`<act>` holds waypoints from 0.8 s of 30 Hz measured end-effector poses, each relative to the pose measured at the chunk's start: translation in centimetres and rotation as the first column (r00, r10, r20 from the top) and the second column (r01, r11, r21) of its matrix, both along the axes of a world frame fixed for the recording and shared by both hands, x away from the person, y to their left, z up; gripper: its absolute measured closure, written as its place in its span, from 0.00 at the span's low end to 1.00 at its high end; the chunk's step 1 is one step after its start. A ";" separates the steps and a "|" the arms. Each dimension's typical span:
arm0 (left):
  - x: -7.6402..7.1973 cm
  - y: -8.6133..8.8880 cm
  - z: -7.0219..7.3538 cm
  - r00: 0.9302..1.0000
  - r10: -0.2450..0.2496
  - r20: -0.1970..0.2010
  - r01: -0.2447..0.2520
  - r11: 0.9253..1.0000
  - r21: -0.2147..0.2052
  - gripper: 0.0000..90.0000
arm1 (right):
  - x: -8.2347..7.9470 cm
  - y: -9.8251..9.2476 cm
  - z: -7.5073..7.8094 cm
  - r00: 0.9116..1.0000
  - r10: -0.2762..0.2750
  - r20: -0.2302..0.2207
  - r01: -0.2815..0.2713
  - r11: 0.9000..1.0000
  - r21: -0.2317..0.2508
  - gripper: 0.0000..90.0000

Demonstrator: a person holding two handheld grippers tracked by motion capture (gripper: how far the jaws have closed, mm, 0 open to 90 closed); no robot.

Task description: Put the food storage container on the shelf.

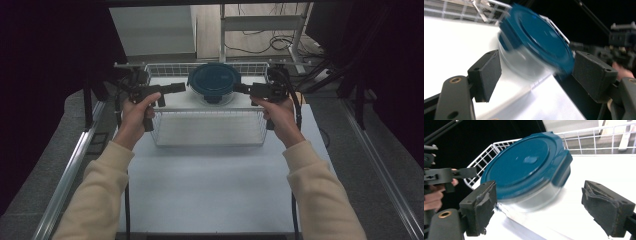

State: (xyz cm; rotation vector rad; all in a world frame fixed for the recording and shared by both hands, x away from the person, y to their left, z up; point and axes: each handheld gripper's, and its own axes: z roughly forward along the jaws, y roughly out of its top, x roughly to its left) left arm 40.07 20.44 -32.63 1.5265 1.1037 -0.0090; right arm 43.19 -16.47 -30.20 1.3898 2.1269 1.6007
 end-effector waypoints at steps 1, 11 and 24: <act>-0.8 0.0 -0.1 1.000 -0.004 0.019 0.004 1.000 0.029 0.26 | -0.6 -0.2 0.0 1.000 0.009 0.015 -0.009 1.000 -0.008 0.16; -8.0 0.1 -3.3 0.991 -0.032 0.132 0.009 0.985 0.170 0.26 | -8.3 -1.4 -2.8 0.984 0.094 0.154 -0.083 0.994 -0.077 0.18; -13.6 0.7 -11.5 0.997 -0.025 0.077 0.001 0.954 0.299 0.25 | -14.5 -5.8 -11.2 0.989 0.091 0.114 -0.071 0.984 -0.166 0.18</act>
